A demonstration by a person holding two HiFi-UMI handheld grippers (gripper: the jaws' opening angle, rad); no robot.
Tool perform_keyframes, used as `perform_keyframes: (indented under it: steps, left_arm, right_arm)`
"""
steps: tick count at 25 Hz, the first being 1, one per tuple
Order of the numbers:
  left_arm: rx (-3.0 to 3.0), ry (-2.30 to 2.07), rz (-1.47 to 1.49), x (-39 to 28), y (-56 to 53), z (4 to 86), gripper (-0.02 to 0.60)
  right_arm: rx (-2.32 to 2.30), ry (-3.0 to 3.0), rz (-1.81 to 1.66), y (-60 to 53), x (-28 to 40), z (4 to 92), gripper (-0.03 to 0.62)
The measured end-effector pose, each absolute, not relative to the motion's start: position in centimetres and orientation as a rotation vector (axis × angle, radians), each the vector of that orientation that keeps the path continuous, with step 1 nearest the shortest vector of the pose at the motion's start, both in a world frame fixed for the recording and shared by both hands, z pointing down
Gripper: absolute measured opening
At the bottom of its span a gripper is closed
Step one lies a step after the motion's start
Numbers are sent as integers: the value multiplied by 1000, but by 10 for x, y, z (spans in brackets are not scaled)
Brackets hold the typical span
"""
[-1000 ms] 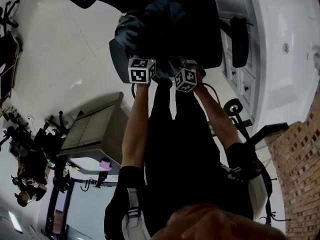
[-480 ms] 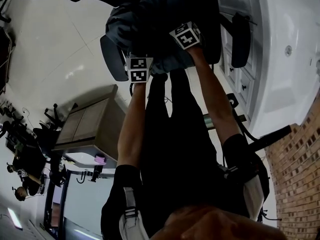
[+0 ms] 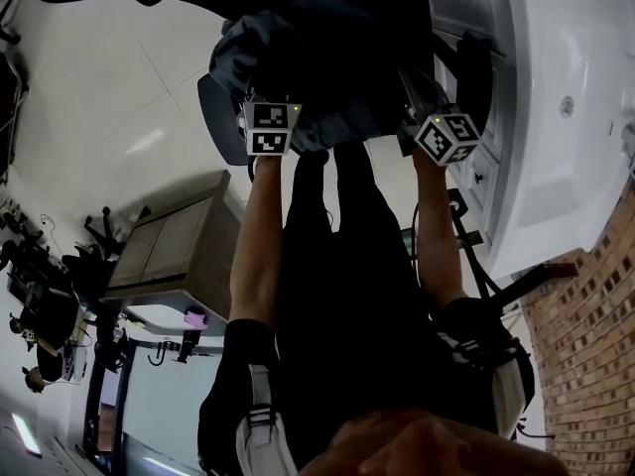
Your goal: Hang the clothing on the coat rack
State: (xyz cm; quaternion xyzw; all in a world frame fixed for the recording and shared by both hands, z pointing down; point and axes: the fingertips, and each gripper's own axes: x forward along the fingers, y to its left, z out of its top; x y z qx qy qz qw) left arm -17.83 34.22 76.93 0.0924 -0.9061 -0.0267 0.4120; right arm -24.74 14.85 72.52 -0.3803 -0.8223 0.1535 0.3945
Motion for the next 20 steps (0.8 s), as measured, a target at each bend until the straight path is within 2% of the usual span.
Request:
perform_keyframes:
  steps: [3,5,9,11,12,15,16,18,19,20]
  left_arm:
    - [365,-2318,26,-227,340,754,3]
    - [545,-2219,105,-248,329,770,36]
    - [857,-1842,323,-232,316,830,243]
    - [956,-1673,462,-215,316,851,319]
    - [993,-1597,528,-207,316,860,327]
    - [1057,-1443,671,-189,314,878,322]
    - [1061,-1433,684,-188,311,881,278]
    - [1035,-1497,636,-192,304,879,71]
    - [1000,-1561,581,-195,303,873,15]
    - [950,-1639,520,-198,306,863,15]
  right_arm:
    - [-942,-2070,433,145,-240,734,20]
    - [-927,-2069,465,144,-239,740,20]
    - [-894,-2074,517,136,-239,743,20]
    - [-900,-2067,531,134,-237,744,20]
    - [-904,-2061,537,134,-236,744,20]
    - [-916,-2052,549,135,-234,744,20]
    - [-920,-2053,550,135,-235,744,20]
    - [-922,-2062,555,134,-236,742,20]
    - [-918,-2068,559,133,-238,739,20]
    - [-913,-2076,564,132,-239,736,20]
